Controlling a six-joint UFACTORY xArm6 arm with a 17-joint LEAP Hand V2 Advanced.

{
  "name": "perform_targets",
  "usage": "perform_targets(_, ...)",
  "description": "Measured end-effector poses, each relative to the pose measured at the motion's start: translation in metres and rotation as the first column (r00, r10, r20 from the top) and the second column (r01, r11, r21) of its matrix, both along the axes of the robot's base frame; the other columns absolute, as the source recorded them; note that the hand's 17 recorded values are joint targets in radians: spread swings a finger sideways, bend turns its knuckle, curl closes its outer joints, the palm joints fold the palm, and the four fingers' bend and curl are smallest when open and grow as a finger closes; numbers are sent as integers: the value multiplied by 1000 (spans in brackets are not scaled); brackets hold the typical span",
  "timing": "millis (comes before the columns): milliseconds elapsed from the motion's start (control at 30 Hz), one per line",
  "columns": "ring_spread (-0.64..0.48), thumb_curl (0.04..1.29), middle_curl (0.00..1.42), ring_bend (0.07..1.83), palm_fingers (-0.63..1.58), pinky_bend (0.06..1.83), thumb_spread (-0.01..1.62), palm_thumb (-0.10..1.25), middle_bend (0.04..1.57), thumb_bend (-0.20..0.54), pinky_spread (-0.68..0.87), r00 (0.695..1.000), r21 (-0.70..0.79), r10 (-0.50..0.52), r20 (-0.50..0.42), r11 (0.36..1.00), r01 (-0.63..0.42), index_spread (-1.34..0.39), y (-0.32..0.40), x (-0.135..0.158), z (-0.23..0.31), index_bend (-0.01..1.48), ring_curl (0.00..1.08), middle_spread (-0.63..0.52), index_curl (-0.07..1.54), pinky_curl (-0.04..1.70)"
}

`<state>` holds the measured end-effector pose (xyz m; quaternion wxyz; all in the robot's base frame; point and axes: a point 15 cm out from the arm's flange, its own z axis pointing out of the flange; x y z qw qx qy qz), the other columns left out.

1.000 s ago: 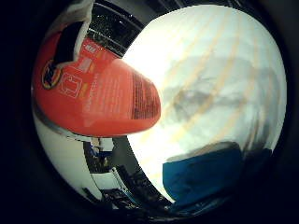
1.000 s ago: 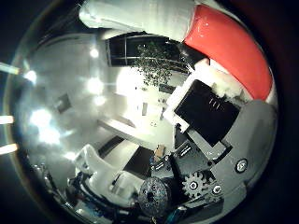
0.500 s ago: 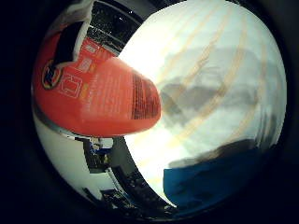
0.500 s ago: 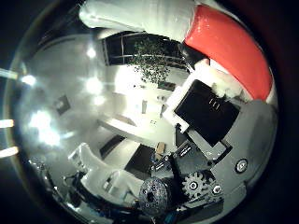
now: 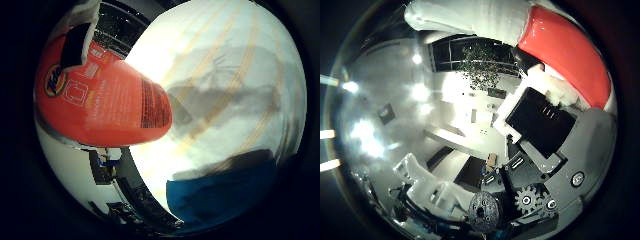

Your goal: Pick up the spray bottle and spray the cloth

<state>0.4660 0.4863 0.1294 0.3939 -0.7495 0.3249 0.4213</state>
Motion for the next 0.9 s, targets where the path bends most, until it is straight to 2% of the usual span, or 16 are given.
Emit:
perform_targets(100,-133,815,556,1420,1169,963,716,874,1243,-39,-251,1000,-5,4,-1,1000,-4,-181,0,-1,-2,987,533,-52,676,1116)
perform_targets(300,-135,789,521,1280,1021,984,591,853,1051,-33,-359,1000,-14,8,-5,1000,-8,-237,0,-3,-6,632,481,-67,644,920)
perform_targets(433,-135,763,516,1253,893,998,615,849,936,-32,-408,999,-44,34,1,998,-34,-268,-5,-8,-13,407,479,-73,646,850)
perform_targets(567,-130,725,518,1279,718,984,721,845,832,-29,-418,999,-55,47,5,997,-47,-314,-5,-11,-15,199,486,-90,618,815)
perform_targets(633,-123,705,523,1257,581,948,803,835,814,-26,-397,998,-61,56,6,997,-55,-325,-6,-12,-15,174,485,-88,603,815)
perform_targets(767,-111,627,519,1168,309,805,967,768,757,-31,-221,998,-70,67,6,995,-66,-320,-7,-15,-17,201,467,-94,577,809)
perform_targets(900,-123,563,504,1107,240,789,1004,742,703,-29,-84,997,-95,75,15,993,-73,-301,-14,-13,-19,189,445,-89,533,807)
